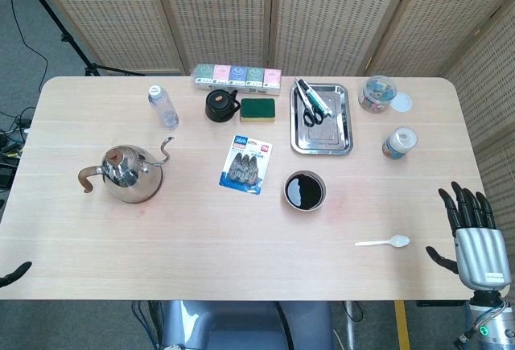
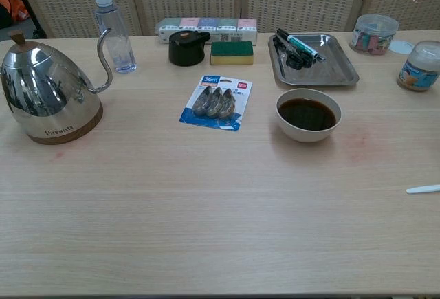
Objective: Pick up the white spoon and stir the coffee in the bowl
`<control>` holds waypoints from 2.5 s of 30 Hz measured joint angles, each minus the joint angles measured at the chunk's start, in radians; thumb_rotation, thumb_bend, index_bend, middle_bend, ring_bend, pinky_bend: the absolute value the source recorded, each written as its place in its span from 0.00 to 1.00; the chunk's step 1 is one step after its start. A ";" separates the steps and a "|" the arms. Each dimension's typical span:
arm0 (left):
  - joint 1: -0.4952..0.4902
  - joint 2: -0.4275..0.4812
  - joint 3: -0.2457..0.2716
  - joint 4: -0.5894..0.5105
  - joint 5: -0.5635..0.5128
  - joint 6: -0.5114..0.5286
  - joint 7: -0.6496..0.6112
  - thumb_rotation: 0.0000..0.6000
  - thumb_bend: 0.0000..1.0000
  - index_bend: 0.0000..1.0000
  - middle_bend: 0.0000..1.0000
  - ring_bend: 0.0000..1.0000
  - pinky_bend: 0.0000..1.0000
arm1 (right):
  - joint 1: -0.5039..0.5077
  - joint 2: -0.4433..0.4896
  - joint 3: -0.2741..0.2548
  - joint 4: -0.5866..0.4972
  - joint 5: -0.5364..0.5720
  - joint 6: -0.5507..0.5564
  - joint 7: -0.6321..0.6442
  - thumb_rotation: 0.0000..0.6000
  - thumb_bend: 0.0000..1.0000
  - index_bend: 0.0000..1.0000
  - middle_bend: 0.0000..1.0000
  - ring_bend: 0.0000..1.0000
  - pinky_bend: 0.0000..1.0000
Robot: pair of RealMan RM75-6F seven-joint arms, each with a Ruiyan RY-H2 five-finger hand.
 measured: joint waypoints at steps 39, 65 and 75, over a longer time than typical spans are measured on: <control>-0.041 -0.014 -0.004 -0.043 -0.045 -0.118 0.088 1.00 0.00 0.00 0.00 0.00 0.00 | 0.158 -0.283 -0.046 0.289 0.076 -0.332 0.060 1.00 0.44 0.47 0.00 0.00 0.00; -0.049 -0.016 -0.004 -0.052 -0.059 -0.140 0.107 1.00 0.00 0.00 0.00 0.00 0.00 | 0.190 -0.479 -0.093 0.588 0.035 -0.372 0.071 1.00 0.44 0.47 0.00 0.00 0.00; -0.055 -0.021 -0.006 -0.057 -0.067 -0.153 0.125 1.00 0.00 0.00 0.00 0.00 0.00 | 0.200 -0.494 -0.090 0.618 0.038 -0.382 0.076 1.00 0.44 0.47 0.00 0.00 0.00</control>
